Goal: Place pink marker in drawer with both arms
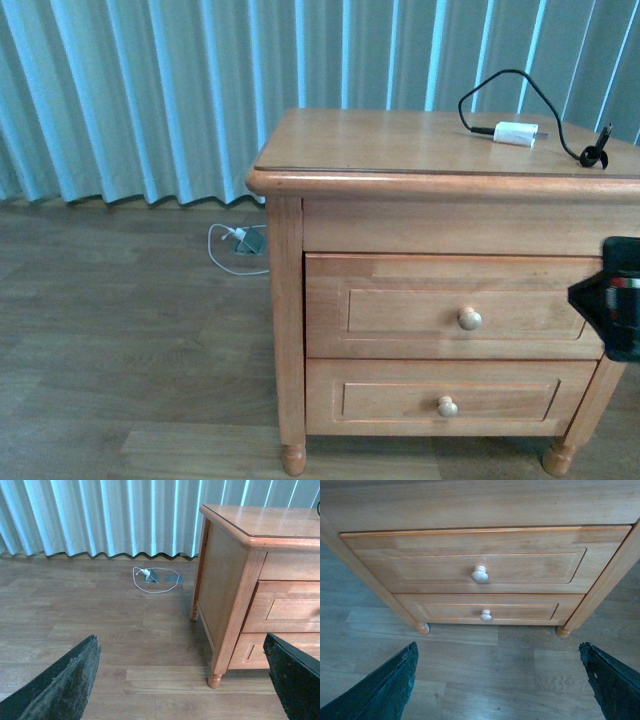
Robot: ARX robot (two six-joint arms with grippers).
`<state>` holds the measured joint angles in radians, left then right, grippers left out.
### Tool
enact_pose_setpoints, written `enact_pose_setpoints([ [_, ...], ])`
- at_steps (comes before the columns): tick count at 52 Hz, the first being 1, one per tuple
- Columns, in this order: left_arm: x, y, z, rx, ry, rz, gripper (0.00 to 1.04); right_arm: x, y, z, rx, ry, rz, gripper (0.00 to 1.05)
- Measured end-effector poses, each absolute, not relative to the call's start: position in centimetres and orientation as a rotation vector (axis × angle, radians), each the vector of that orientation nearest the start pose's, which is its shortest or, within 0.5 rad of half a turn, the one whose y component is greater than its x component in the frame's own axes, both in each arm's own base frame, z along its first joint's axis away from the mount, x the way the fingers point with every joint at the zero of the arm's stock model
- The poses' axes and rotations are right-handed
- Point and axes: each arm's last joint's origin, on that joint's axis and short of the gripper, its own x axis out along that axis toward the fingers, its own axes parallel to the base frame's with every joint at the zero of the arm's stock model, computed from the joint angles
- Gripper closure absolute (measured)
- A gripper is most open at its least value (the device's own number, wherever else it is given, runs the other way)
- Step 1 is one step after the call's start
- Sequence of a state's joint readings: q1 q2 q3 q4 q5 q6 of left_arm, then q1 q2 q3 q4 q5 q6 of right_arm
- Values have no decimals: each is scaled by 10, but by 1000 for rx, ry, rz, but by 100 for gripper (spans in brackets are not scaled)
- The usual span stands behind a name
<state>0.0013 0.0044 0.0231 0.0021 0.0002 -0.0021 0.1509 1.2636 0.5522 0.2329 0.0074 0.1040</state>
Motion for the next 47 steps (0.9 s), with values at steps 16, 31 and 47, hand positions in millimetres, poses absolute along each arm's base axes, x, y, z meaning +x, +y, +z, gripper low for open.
enact_pose_setpoints([
  [16,97,0,171,-2,-21,1,6,165,29,229,104,332,90,8],
  [31,97,0,171,-2,-20,1,6,153,19,211,24,2,1,46],
  [47,97,0,171,-2,-20,1,6,135,3,188,3,7,16,104],
])
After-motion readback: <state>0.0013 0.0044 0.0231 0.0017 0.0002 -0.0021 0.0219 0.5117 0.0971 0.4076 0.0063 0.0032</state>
